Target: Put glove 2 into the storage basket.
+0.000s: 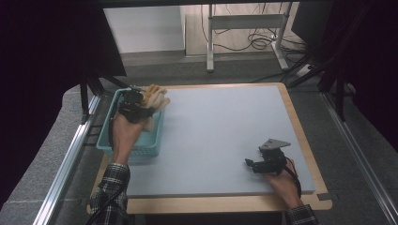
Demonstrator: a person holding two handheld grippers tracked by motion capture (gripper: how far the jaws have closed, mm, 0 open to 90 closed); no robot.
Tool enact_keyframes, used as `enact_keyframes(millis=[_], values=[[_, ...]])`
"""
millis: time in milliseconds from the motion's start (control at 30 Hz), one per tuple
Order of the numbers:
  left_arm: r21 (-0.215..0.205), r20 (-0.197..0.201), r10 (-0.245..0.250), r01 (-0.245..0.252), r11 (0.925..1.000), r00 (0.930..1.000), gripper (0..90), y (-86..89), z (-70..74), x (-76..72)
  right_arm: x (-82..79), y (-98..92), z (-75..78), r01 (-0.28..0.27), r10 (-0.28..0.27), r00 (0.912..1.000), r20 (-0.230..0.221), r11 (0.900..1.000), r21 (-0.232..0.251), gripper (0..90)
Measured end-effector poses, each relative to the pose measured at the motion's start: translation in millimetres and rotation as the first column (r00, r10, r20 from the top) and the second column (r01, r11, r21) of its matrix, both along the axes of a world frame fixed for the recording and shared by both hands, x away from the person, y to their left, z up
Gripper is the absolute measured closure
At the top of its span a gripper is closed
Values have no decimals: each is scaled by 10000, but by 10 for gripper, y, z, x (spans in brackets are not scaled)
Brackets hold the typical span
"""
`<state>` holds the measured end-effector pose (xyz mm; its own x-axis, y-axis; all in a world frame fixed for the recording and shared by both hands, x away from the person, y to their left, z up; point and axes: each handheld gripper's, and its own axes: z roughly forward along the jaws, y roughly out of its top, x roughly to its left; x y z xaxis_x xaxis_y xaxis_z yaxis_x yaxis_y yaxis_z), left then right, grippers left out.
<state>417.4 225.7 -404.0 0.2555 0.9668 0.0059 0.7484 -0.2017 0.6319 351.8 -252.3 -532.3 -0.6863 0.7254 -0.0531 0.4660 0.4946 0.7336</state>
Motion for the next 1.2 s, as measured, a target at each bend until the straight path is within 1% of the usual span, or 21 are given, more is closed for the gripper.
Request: enact_keyframes(millis=[133,233,267,367,400,467,600,733,900,967,1000,1067,1100,1133,1167,1200], values=[[92,-202,429,-427,9990,9989,526,98,-99,97,0,-1,0,-3,3,10000,-5,10000,4,196],[325,-348,722,-711,9969,9968,524,157,-202,170,0,-1,0,1,-1,10000,-9,10000,6,196],[340,-408,811,-798,9962,9959,523,171,-233,187,0,-1,0,2,-2,10000,-11,10000,10,196],[403,-636,1078,-1053,9936,9921,521,222,-370,255,1,-1,0,4,-4,10000,-16,10000,12,196],[403,-785,1157,-1128,9928,9902,521,230,-430,283,1,-1,0,-1,1,10000,-20,10000,12,196],[462,-993,1192,-1150,9923,9879,518,237,-519,326,1,-1,0,-2,2,10000,-20,10000,16,196],[381,-1338,1130,-1088,9933,9845,514,209,-670,409,1,-1,0,1,-1,10000,-22,10000,24,196],[455,-1724,907,-840,9954,9808,508,124,-781,488,1,-1,0,0,0,10000,-20,10000,27,196],[328,-2027,684,-630,9975,9769,495,49,-858,555,1,-1,0,0,0,10000,-23,10000,31,196],[345,-2271,495,-427,9985,9726,482,28,-880,576,1,-1,0,-1,1,10000,-20,10000,30,196],[354,-2430,465,-391,9986,9689,468,18,-891,581,1,-2,0,-1,1,10000,-18,10000,30,196],[334,-2877,350,-265,9991,9571,418,19,-909,591,1,-2,0,-2,2,10000,-16,10000,30,195],[212,-3200,303,-248,9995,9469,389,32,-922,597,1,-2,0,-1,2,10000,-21,10000,31,196],[64,-3370,268,-262,9996,9411,369,54,-928,597,1,-2,0,-3,3,10000,-18,10000,31,196],[-27,-3434,223,-247,9997,9389,326,73,-931,591,1,-2,0,-2,2,10000,-20,10000,33,196],[-211,-3479,204,-296,9993,9373,285,94,-934,580,1,-2,0,0,0,10000,-22,10000,30,195]])
